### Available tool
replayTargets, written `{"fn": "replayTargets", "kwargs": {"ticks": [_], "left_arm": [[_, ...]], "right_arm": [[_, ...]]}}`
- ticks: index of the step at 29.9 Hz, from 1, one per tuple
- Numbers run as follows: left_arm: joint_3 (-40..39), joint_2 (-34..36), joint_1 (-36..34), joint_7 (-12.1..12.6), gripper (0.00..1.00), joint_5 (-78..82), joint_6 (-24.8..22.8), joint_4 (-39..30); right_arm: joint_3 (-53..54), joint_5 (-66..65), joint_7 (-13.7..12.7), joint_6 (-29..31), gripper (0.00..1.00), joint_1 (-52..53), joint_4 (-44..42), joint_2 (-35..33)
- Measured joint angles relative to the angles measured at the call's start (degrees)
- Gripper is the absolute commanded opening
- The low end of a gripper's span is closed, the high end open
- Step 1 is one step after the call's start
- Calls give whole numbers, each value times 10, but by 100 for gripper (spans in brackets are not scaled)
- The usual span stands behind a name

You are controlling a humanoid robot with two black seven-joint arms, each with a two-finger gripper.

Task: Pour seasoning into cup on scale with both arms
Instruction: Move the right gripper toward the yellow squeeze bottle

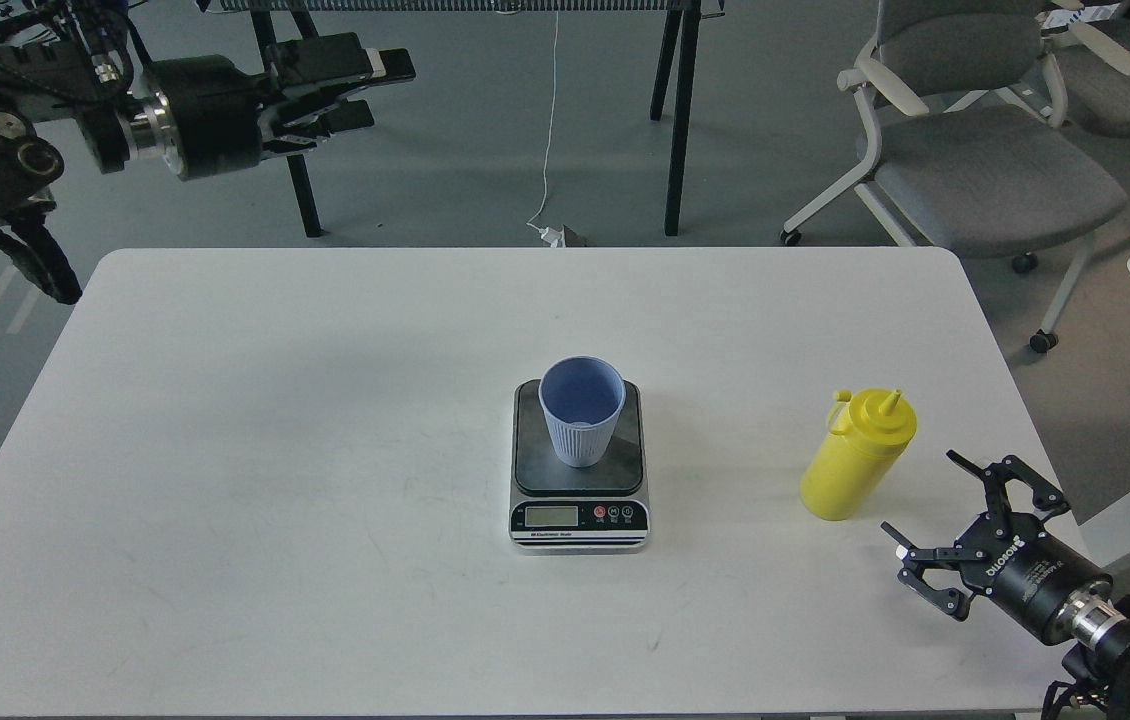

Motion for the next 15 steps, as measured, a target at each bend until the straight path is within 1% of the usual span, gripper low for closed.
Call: {"fn": "replayTargets", "kwargs": {"ticks": [4,10,15], "left_arm": [[8,-5,-2,0,99,1,0,0],[11,-5,-2,0,99,2,0,0],[12,-5,0,0,99,2,0,0]], "right_arm": [[4,-1,0,0,100,-1,0,3],[5,-25,0,0,100,-1,0,30],[5,-29,0,0,100,-4,-5,27]]}}
